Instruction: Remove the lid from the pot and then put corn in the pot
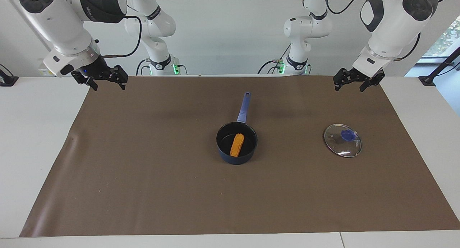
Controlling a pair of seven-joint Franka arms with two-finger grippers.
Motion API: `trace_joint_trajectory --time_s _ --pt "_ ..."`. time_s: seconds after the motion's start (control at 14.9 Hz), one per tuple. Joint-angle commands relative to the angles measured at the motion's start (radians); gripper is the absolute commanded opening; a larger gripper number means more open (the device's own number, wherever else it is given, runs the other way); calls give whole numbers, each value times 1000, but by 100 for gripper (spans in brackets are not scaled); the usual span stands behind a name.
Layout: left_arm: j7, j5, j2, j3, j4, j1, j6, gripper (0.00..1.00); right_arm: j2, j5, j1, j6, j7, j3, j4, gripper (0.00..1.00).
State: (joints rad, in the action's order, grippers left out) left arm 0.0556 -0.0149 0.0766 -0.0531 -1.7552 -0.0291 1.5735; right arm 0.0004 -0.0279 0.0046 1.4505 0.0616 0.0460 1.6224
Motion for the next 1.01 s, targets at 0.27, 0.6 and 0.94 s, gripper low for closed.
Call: trace_joint_trajectory --time_s 0.27,0.6,0.94 --pt "-13 -11 -20 19 96 -18 -20 100 -20 -6 -40 117 3 22 50 100" --pt "-11 -11 -6 18 62 -9 -7 100 -20 -6 -58 110 4 17 53 100" --pt "-13 -10 -8 18 62 -20 -4 100 -20 2 -43 107 13 26 51 100"
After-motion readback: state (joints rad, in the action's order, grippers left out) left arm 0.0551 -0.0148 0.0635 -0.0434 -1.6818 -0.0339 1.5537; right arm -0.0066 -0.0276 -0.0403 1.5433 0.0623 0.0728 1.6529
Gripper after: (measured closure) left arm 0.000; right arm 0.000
